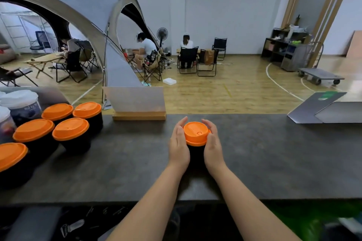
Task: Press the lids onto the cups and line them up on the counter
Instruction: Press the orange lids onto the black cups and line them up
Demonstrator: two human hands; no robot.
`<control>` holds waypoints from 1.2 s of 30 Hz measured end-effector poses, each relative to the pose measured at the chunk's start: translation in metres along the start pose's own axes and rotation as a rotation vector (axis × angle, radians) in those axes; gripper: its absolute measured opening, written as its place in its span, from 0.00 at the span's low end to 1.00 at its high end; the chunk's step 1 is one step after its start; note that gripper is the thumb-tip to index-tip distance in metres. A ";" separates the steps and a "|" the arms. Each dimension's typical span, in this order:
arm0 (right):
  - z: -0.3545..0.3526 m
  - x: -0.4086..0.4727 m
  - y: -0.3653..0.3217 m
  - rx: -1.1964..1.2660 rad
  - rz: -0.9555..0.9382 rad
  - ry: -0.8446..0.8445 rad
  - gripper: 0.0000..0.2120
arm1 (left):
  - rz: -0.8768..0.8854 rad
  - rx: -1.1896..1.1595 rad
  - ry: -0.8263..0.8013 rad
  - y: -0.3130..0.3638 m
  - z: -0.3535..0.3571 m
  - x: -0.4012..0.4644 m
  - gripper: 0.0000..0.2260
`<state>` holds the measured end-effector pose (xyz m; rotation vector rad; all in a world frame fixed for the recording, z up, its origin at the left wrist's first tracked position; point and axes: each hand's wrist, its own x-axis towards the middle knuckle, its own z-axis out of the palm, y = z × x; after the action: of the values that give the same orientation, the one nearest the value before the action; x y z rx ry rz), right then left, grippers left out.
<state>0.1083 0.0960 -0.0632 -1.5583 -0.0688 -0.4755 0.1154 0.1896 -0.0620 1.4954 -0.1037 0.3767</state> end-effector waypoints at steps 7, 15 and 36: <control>0.002 -0.004 0.009 -0.111 -0.036 0.020 0.16 | 0.040 -0.002 0.009 -0.006 -0.002 -0.005 0.17; 0.000 0.003 0.014 -0.025 -0.030 0.079 0.09 | -0.043 -0.120 0.031 -0.009 -0.003 0.000 0.16; -0.003 0.000 0.008 0.020 0.016 -0.031 0.13 | 0.184 0.248 0.212 -0.010 0.000 -0.008 0.14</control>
<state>0.1100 0.0932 -0.0712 -1.5461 -0.0851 -0.4368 0.1115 0.1879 -0.0742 1.6853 -0.0264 0.7144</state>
